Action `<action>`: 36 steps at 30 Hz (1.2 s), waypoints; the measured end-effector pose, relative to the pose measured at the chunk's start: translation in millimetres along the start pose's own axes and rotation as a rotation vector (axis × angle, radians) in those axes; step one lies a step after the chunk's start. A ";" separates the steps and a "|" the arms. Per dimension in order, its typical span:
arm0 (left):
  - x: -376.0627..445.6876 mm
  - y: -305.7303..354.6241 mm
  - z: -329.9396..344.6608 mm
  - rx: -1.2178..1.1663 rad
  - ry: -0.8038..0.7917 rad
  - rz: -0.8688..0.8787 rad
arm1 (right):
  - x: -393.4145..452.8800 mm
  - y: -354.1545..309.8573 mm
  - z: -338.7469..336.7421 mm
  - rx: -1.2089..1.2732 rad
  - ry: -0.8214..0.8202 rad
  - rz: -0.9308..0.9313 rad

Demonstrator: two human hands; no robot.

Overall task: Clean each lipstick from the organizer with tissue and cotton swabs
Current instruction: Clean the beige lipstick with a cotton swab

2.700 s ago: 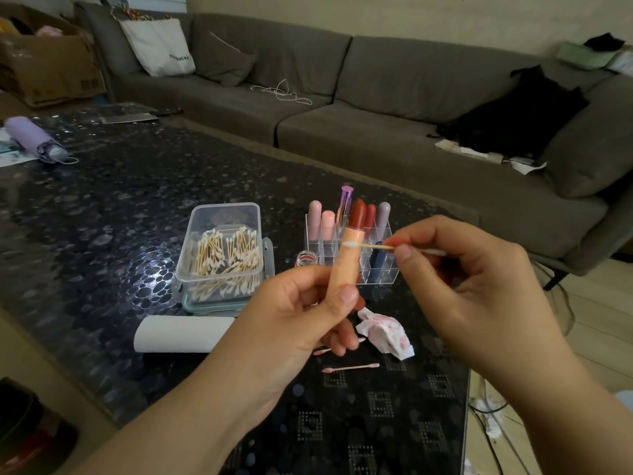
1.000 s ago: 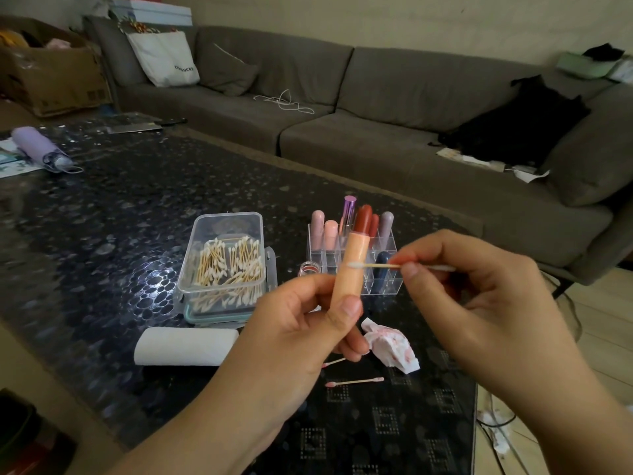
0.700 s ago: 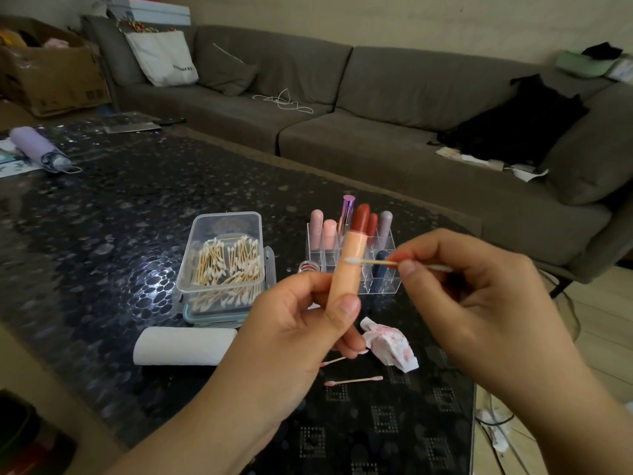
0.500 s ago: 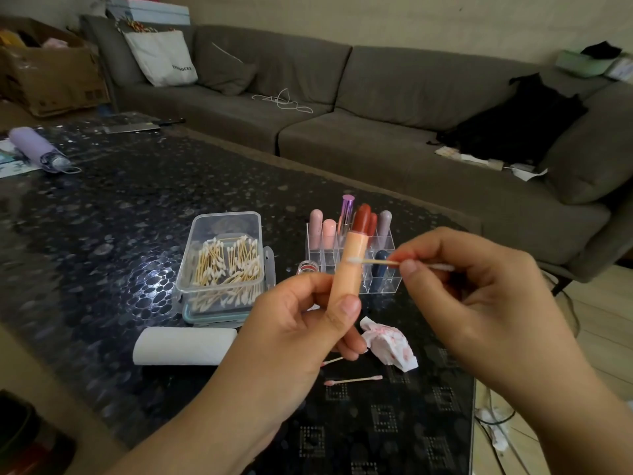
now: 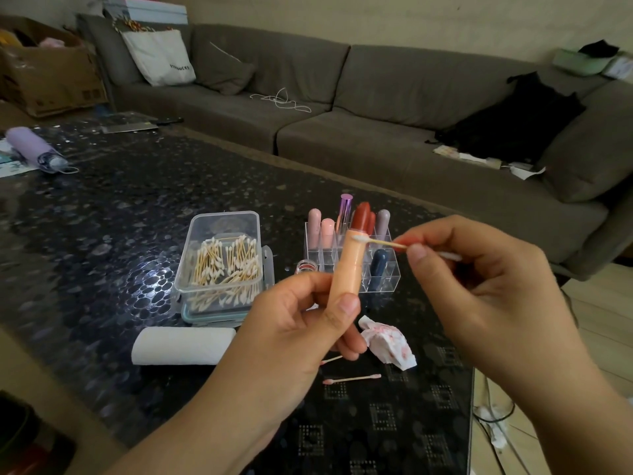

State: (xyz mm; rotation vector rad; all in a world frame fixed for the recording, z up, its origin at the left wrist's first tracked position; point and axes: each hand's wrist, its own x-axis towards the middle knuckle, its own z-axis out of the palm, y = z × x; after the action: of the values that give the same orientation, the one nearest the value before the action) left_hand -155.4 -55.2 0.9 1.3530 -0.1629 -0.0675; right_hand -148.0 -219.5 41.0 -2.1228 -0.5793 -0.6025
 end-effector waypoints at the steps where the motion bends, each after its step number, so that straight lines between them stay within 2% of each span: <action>1: -0.3 -0.2 0.0 -0.006 0.001 0.000 | -0.3 -0.2 -0.3 0.009 -0.009 0.005; 17: -1.9 2.3 0.2 -0.021 -0.006 -0.003 | 0.9 -1.3 -0.5 0.006 -0.002 0.002; 22: -2.1 2.7 0.4 -0.038 0.000 -0.013 | 0.5 -2.4 0.9 0.036 -0.085 0.015; 27: -2.5 3.3 0.0 -0.039 -0.006 -0.002 | 0.1 -1.7 -2.8 0.084 0.005 0.005; 36: -2.4 4.1 -0.5 -0.029 -0.015 0.004 | 1.0 -2.3 0.2 0.013 0.004 0.009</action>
State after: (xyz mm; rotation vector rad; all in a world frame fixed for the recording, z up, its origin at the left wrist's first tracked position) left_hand -157.8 -53.5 4.7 1.3231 -0.1760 -0.0763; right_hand -148.6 -217.9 42.9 -2.1111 -0.5693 -0.5960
